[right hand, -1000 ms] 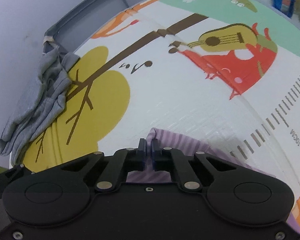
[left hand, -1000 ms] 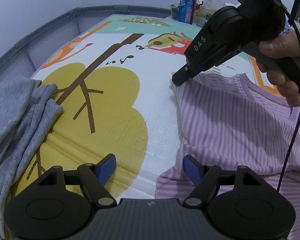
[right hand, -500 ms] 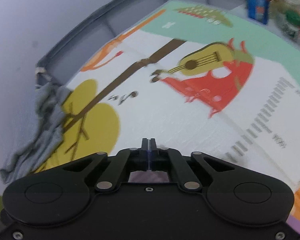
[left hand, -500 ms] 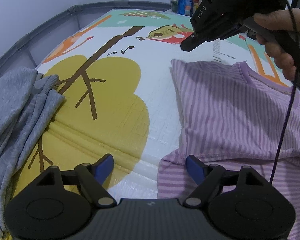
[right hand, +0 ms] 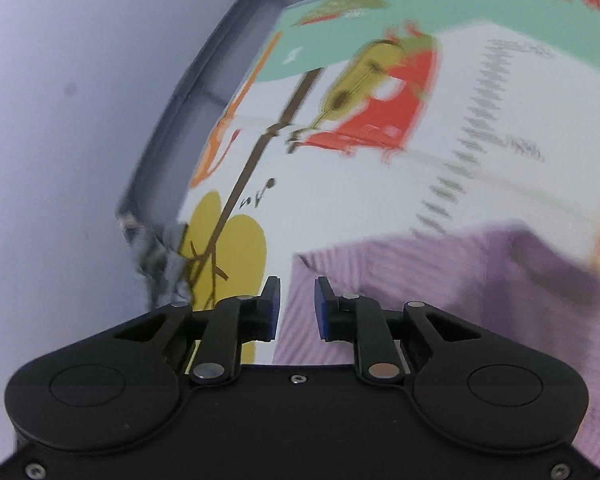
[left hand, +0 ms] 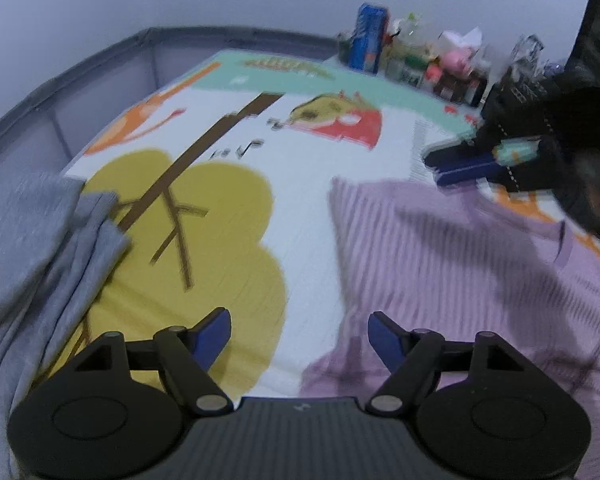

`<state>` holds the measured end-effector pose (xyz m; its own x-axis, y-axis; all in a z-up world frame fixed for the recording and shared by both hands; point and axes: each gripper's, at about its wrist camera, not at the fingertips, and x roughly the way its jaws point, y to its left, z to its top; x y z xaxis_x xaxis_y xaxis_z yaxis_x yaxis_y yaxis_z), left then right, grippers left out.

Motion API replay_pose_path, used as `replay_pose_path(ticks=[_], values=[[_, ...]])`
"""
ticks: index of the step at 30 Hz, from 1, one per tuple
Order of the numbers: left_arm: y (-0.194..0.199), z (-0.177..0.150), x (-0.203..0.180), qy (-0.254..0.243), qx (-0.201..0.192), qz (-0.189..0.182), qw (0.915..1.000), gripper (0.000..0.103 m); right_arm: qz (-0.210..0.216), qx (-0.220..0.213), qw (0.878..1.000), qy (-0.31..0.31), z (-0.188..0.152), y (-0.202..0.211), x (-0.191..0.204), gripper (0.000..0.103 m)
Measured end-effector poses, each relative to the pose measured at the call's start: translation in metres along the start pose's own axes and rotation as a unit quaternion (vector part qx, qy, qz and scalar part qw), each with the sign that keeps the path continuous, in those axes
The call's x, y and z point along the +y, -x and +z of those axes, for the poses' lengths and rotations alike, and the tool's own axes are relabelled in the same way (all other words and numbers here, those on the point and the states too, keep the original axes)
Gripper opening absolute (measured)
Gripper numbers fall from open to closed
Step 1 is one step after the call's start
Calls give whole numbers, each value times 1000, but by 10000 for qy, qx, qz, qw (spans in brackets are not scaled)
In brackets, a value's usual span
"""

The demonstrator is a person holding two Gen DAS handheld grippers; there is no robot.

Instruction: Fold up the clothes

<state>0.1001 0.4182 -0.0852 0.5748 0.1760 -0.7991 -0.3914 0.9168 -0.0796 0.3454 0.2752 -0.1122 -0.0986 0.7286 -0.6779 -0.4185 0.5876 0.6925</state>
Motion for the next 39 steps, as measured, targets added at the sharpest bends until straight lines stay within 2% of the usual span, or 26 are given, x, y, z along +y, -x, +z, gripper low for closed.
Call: replay_pose_path(ticks=[2, 6, 8, 10, 13, 17, 21, 26, 30, 33, 35, 37, 39], values=[[-4, 7, -7, -11, -89, -191, 9998, 79, 171, -186, 9983, -534, -17, 19, -22, 40], [-25, 10, -25, -218, 147, -183, 9995, 78, 570, -468, 9867, -1445, -61, 50, -72, 41], [-33, 5, -31, -351, 304, -9, 9989, 78, 636, -528, 9792, -1853, -87, 56, -96, 41], [-36, 0, -31, -405, 384, 12, 9984, 78, 612, -593, 9723, -2178, -113, 60, -116, 40], [-38, -8, -27, -474, 462, 104, 9978, 78, 983, -780, 9604, -2488, -145, 69, -137, 39], [-37, -17, -18, -440, 531, 160, 9975, 82, 1098, -912, 9577, -2500, -173, 82, -143, 39], [-26, -11, -18, -297, 401, 73, 9987, 79, 1013, -1024, 9598, -2410, -190, 96, -144, 39], [-26, -7, -48, -601, 205, -51, 9980, 79, 965, -1575, 9573, -2225, -188, 115, -136, 47], [-39, -18, -66, -1014, 402, 237, 9937, 79, 710, -1658, 9558, -2323, -194, 115, -141, 47], [-34, -25, -61, -929, 389, 209, 9947, 79, 621, -1739, 9530, -2402, -207, 125, -146, 47], [-25, -24, -58, -768, 280, 128, 9966, 76, 510, -1855, 9500, -2461, -215, 136, -150, 47], [-18, -15, -65, -642, 84, -67, 9979, 76, 402, -2145, 9437, -2487, -218, 151, -152, 47], [-15, -6, -77, -562, -67, -223, 9981, 76, 755, -2481, 9331, -2492, -213, 162, -154, 47]])
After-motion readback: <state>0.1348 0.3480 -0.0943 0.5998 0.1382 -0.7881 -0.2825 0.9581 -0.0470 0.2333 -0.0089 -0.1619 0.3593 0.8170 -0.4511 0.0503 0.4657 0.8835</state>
